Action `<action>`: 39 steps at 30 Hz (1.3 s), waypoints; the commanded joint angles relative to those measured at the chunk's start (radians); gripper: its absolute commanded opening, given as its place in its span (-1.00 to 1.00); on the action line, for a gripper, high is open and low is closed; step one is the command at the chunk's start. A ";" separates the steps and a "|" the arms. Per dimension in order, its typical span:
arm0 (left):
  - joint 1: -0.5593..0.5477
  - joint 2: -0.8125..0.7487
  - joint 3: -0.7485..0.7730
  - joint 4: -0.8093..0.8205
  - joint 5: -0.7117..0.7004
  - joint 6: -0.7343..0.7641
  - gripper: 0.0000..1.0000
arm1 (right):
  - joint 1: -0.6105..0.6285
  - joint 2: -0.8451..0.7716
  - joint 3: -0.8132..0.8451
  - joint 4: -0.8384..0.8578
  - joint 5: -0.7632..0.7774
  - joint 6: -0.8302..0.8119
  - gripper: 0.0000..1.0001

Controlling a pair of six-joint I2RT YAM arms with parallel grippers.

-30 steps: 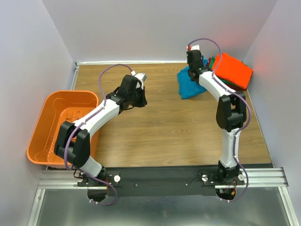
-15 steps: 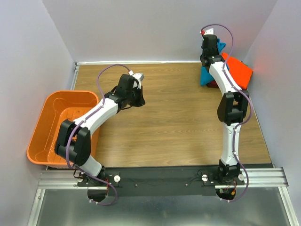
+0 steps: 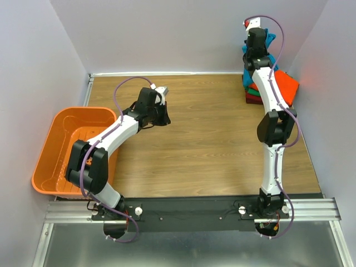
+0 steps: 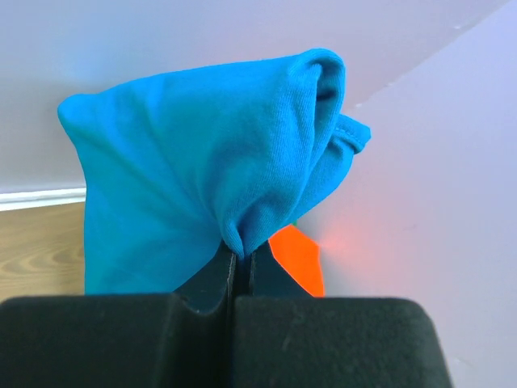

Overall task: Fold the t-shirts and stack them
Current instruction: Neatly place the folded tshirt to the corner, then reset both grippers

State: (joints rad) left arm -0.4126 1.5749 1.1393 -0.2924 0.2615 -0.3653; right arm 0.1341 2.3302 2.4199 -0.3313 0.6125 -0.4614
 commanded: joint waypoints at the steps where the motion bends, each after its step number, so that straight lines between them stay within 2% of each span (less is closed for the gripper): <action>1: 0.003 0.013 -0.012 0.018 0.035 0.011 -0.89 | -0.028 0.000 0.044 0.021 -0.016 0.000 -0.99; 6: 0.005 0.014 -0.015 0.018 0.038 0.011 -0.90 | -0.053 -0.009 0.021 0.021 -0.013 0.021 -0.99; 14: 0.003 0.013 -0.021 0.025 0.051 0.008 -0.89 | -0.195 0.001 -0.129 0.021 -0.114 0.151 -0.99; 15: 0.003 0.011 -0.024 0.029 0.059 0.006 -0.89 | -0.205 0.004 -0.146 0.020 -0.134 0.173 -0.76; 16: 0.003 0.008 -0.026 0.035 0.062 0.006 -0.89 | -0.220 0.020 -0.168 0.021 -0.149 0.184 0.20; 18: 0.003 0.005 -0.027 0.039 0.067 0.003 -0.88 | -0.229 0.037 -0.173 0.020 -0.116 0.232 0.99; 23: 0.001 -0.003 -0.020 0.035 0.050 -0.001 -0.88 | -0.229 -0.021 -0.206 0.014 -0.149 0.329 1.00; 27: 0.005 -0.036 -0.016 0.047 0.019 -0.007 -0.88 | -0.220 -0.126 -0.232 -0.021 -0.235 0.435 1.00; 33: 0.020 -0.070 -0.006 0.048 -0.025 -0.034 -0.86 | -0.150 -0.290 -0.441 -0.025 -0.398 0.630 1.00; 36: 0.040 -0.090 -0.003 0.055 -0.047 -0.041 -0.82 | -0.053 -0.380 -0.568 -0.018 -0.395 0.668 1.00; 39: 0.064 -0.121 -0.003 0.065 -0.076 -0.047 -0.81 | 0.050 -0.500 -0.749 0.058 -0.431 0.765 1.00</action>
State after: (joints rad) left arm -0.3790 1.5112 1.1210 -0.2581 0.2470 -0.3954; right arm 0.0841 1.9179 1.8175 -0.3161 0.2649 0.1562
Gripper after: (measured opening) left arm 0.090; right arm 0.998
